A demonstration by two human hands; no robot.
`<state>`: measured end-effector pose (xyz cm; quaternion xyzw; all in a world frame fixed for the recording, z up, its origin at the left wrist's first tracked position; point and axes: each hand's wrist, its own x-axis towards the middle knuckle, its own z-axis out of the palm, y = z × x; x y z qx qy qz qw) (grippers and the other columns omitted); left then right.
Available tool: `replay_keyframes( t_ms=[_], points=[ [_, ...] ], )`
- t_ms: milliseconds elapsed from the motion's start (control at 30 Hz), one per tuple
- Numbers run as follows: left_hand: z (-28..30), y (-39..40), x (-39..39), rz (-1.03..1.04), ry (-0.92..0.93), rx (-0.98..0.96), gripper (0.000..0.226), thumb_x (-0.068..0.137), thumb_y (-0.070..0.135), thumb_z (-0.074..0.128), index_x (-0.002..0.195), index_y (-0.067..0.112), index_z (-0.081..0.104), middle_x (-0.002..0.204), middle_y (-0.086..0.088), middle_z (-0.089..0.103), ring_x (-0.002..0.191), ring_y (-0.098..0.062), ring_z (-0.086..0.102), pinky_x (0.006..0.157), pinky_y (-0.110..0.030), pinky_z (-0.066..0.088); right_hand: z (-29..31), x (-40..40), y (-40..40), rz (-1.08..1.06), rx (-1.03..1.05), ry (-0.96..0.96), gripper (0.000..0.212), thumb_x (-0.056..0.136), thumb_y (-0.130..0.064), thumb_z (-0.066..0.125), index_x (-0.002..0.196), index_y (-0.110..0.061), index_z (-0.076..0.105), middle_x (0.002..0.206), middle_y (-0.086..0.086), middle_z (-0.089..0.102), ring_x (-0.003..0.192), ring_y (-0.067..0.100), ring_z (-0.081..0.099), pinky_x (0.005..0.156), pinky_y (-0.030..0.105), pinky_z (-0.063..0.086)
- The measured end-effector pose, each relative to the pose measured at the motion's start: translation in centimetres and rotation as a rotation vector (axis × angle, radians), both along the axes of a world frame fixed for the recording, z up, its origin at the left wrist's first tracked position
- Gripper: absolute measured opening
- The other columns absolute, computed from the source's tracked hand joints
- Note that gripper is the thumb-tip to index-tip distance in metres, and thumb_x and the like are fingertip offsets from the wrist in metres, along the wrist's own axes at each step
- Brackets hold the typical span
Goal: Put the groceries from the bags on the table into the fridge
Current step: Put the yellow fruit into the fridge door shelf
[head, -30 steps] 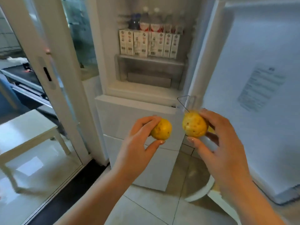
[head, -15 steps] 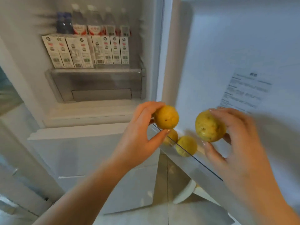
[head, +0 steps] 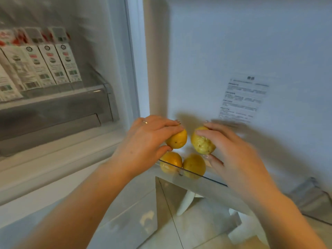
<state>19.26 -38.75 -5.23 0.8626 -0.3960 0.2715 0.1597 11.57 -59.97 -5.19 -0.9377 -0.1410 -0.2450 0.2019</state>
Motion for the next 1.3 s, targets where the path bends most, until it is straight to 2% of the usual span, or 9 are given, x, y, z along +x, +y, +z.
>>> replay_keyframes(
  t_ms=[167,367,467,600,767,900,1067,1233,1300],
  points=[
    [-0.4,0.4,1.1,-0.078,-0.061,0.102,0.063,0.058,0.028,0.086,0.117,0.025,0.063,0.117,0.006,0.066,0.101,-0.019,0.065,0.075,-0.035,0.037,-1.3,0.6,0.9,-0.029,0.049,0.091,0.055,0.074,-0.008,0.074,0.118,-0.036,0.055,0.123,-0.011,0.041,0.1,0.003,0.044,0.079,0.034,0.051],
    [-0.3,0.9,2.4,-0.119,0.018,0.109,0.057,0.061,0.021,0.086,0.114,0.021,0.066,0.111,0.0,0.067,0.092,-0.025,0.067,0.071,-0.035,0.041,-0.7,1.2,1.4,-0.07,0.015,0.183,0.054,0.078,-0.018,0.072,0.123,-0.039,0.051,0.125,-0.02,0.045,0.109,0.003,0.045,0.087,0.023,0.04],
    [-0.4,1.1,2.6,-0.143,0.082,0.109,0.043,0.071,0.021,0.078,0.112,0.02,0.067,0.108,0.0,0.066,0.087,-0.027,0.066,0.071,-0.035,0.046,-0.8,1.3,2.0,-0.102,0.016,0.188,0.047,0.077,-0.022,0.072,0.117,-0.036,0.052,0.119,-0.018,0.05,0.108,0.009,0.049,0.088,0.028,0.041],
    [-1.0,1.6,3.0,-0.122,0.011,0.121,0.033,0.074,0.025,0.072,0.107,0.02,0.07,0.107,0.001,0.07,0.089,-0.025,0.068,0.071,-0.04,0.05,-1.2,1.7,2.7,-0.091,0.041,0.163,0.045,0.077,-0.019,0.073,0.117,-0.033,0.059,0.117,-0.014,0.045,0.1,0.009,0.053,0.083,0.036,0.05],
    [-1.1,1.6,2.5,-0.154,0.053,0.112,0.033,0.086,0.033,0.046,0.106,0.023,0.07,0.107,0.003,0.069,0.083,-0.02,0.068,0.062,-0.036,0.054,-0.9,2.0,3.3,-0.099,-0.051,0.135,0.041,0.077,-0.023,0.072,0.115,-0.035,0.061,0.114,-0.018,0.051,0.101,0.009,0.053,0.079,0.029,0.047],
    [-1.4,1.5,2.5,-0.144,0.035,0.104,0.028,0.081,0.023,0.057,0.105,0.022,0.071,0.107,0.003,0.069,0.087,-0.019,0.069,0.063,-0.037,0.055,-0.9,2.0,3.3,-0.125,-0.053,0.134,0.041,0.077,-0.024,0.072,0.115,-0.034,0.061,0.118,-0.019,0.054,0.107,0.011,0.053,0.081,0.027,0.044],
    [-1.3,1.6,2.0,-0.149,0.07,0.077,0.03,0.084,0.025,0.054,0.111,0.02,0.067,0.108,0.004,0.069,0.089,-0.019,0.068,0.067,-0.037,0.055,-0.9,1.8,3.4,-0.14,-0.063,0.114,0.04,0.078,-0.024,0.071,0.116,-0.034,0.061,0.122,-0.019,0.054,0.111,0.011,0.052,0.084,0.029,0.045],
    [-0.9,1.4,0.7,-0.153,0.068,-0.026,0.033,0.087,0.034,0.047,0.113,0.023,0.065,0.109,0.009,0.066,0.093,-0.013,0.063,0.081,-0.028,0.042,-0.8,0.3,3.1,-0.18,-0.057,0.03,0.043,0.075,-0.022,0.074,0.116,-0.028,0.062,0.12,-0.012,0.058,0.108,0.013,0.055,0.081,0.028,0.046],
    [-1.0,0.9,0.0,-0.167,0.032,-0.081,0.033,0.087,0.033,0.049,0.113,0.021,0.066,0.111,0.007,0.066,0.097,-0.012,0.059,0.084,-0.028,0.042,-0.8,-0.8,3.0,-0.225,-0.044,0.013,0.044,0.076,-0.024,0.073,0.118,-0.029,0.062,0.122,-0.012,0.057,0.111,0.012,0.053,0.086,0.024,0.039]
  ],
)
